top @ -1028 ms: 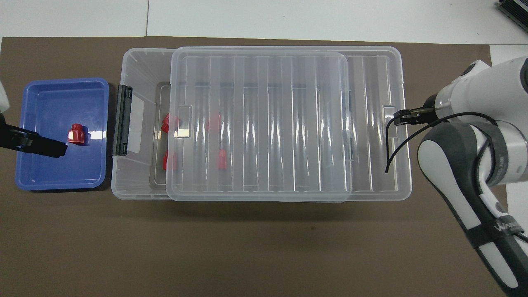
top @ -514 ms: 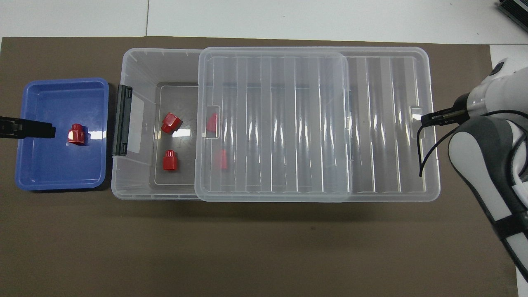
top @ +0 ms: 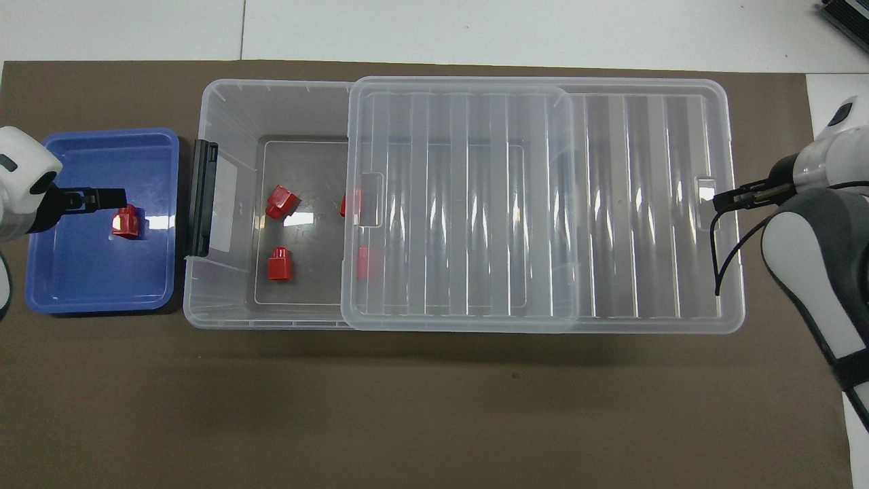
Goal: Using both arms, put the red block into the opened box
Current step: 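Grasp the red block in the blue tray with the left gripper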
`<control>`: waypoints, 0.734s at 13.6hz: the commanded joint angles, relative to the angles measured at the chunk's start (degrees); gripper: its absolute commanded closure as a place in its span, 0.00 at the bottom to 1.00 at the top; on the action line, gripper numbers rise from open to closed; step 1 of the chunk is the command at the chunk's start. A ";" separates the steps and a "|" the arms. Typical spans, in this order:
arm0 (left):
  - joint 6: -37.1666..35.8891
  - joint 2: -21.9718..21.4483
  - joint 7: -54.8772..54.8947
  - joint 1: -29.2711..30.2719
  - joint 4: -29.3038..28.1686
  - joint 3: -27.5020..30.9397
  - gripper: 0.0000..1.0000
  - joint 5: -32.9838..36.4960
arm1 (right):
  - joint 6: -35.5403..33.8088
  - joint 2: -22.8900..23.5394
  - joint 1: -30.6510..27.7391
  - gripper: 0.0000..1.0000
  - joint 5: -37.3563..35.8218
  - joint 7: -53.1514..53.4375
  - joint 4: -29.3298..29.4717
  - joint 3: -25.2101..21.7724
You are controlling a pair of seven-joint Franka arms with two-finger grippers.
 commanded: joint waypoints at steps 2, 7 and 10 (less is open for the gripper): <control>7.12 7.02 -0.14 5.72 0.61 -0.56 0.00 0.21 | -0.65 -0.04 -1.64 0.35 -0.79 -1.64 -0.02 0.44; 10.64 13.27 -1.36 6.17 -0.54 -0.56 0.00 0.21 | -0.73 -0.04 -2.08 0.28 -0.79 -2.61 -0.02 0.35; 10.64 14.68 -1.19 5.29 -0.45 -0.56 0.00 0.29 | -0.91 -0.65 -1.21 0.02 -0.79 -1.21 0.50 0.44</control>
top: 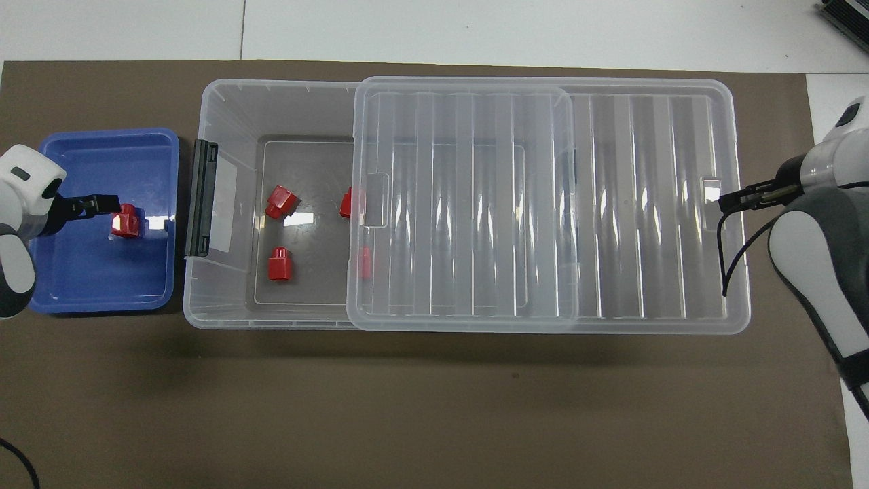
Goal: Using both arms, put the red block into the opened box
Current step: 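Grasp the red block in the blue tray with the left gripper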
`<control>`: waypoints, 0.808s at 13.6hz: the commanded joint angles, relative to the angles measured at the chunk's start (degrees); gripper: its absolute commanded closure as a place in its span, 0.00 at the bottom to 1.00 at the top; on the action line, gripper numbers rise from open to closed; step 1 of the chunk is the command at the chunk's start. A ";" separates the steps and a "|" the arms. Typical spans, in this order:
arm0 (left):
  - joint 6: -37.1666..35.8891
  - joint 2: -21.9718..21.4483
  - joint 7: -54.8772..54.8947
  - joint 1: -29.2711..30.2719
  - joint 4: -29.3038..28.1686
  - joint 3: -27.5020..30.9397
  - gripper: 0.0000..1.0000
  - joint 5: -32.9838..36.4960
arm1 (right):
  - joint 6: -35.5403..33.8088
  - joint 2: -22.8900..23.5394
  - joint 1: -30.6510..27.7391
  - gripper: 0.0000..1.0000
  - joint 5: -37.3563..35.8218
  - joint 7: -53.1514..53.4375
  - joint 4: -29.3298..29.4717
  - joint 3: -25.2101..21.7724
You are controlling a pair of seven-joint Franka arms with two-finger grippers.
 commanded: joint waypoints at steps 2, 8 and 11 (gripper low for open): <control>0.92 0.39 0.17 -0.58 -0.46 0.22 0.00 0.39 | -3.35 -2.84 0.83 0.02 -0.73 4.85 0.43 0.62; 2.15 1.09 6.32 -1.11 -1.34 0.22 0.01 0.40 | -11.18 -9.26 4.87 0.01 0.41 18.67 0.61 1.94; 2.24 1.10 9.92 -0.67 -1.69 0.22 0.04 0.40 | -16.18 -8.74 6.80 0.01 0.41 19.55 5.78 1.94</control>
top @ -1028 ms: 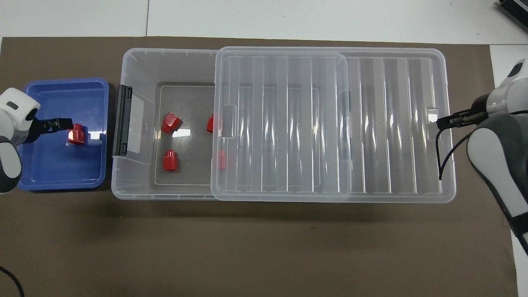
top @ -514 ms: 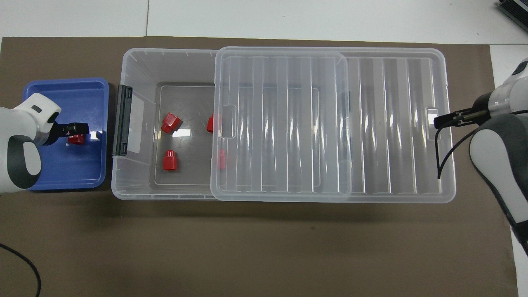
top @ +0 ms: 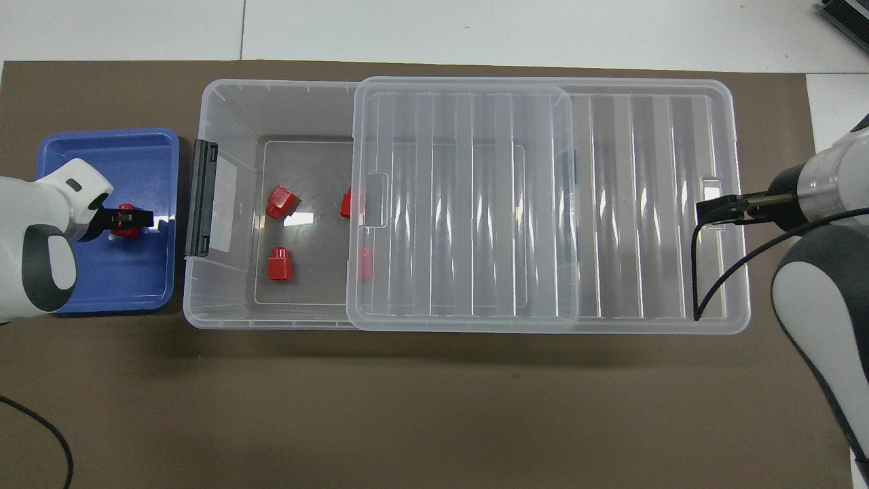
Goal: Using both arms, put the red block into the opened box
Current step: 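Grasp the red block in the blue tray with the left gripper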
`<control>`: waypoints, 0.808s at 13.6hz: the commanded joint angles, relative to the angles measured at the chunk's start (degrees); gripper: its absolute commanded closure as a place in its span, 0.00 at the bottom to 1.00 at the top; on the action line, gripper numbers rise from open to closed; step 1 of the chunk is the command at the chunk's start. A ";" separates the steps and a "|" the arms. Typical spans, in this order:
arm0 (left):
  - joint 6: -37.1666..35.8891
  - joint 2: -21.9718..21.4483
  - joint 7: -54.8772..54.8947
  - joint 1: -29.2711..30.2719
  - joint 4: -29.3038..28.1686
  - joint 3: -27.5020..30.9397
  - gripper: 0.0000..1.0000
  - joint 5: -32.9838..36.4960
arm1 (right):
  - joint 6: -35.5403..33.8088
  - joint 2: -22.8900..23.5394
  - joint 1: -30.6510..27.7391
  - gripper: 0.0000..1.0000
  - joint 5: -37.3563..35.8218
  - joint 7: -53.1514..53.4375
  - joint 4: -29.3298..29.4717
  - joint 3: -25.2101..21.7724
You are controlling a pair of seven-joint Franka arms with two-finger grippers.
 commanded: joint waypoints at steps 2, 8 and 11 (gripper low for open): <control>1.84 0.10 3.59 0.13 -1.07 0.55 0.19 0.39 | -4.98 0.63 0.40 0.01 0.37 1.37 5.32 0.16; -1.30 -0.08 6.14 0.92 -1.08 0.64 1.00 0.39 | -10.33 0.54 0.22 0.01 1.08 1.46 9.18 0.07; -18.48 -0.86 6.06 0.75 8.55 0.55 1.00 0.39 | -12.37 0.36 -0.04 0.01 1.78 1.37 9.82 0.07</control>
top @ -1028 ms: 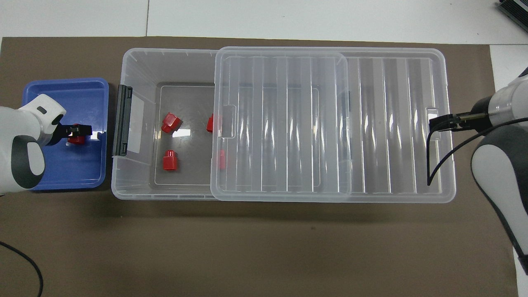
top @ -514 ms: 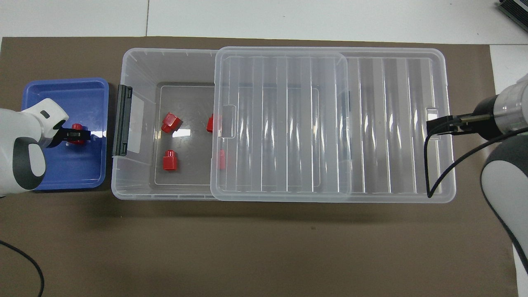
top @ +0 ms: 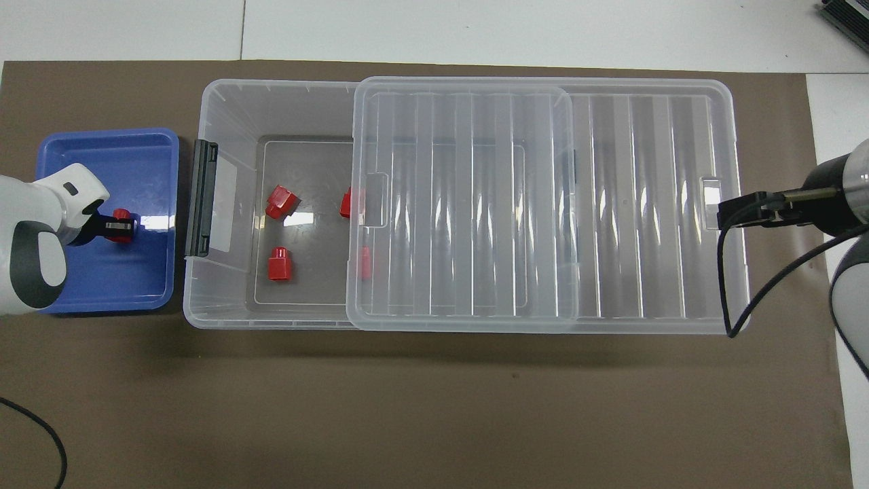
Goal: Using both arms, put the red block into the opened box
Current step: 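Lift the red block and carry it into the open box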
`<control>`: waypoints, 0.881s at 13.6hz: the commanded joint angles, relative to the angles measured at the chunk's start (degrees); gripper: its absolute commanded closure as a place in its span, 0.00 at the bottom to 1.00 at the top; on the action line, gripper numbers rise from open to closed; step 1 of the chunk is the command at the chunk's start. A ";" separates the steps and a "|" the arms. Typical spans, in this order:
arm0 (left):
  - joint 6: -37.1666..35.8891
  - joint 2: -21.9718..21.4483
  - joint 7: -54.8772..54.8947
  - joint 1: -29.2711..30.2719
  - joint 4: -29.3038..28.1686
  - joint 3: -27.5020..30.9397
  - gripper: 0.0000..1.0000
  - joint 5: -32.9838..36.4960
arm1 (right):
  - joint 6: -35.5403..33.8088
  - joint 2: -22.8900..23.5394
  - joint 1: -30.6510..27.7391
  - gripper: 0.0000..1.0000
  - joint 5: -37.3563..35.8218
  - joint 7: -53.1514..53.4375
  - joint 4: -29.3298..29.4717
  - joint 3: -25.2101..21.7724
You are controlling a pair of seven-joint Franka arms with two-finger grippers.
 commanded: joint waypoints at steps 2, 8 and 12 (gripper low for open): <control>-26.96 -1.76 0.37 -0.04 17.18 -0.05 1.00 0.22 | -1.24 0.05 -0.65 0.01 1.23 0.76 0.67 0.16; -48.56 -5.54 -22.80 -7.05 32.17 -0.93 1.00 -7.60 | -0.79 -0.04 -0.65 0.01 1.23 0.85 0.31 0.16; -47.35 -7.21 -42.05 -17.51 32.53 -0.93 1.00 -7.08 | -0.71 -0.04 -0.56 0.01 1.23 0.85 0.23 0.16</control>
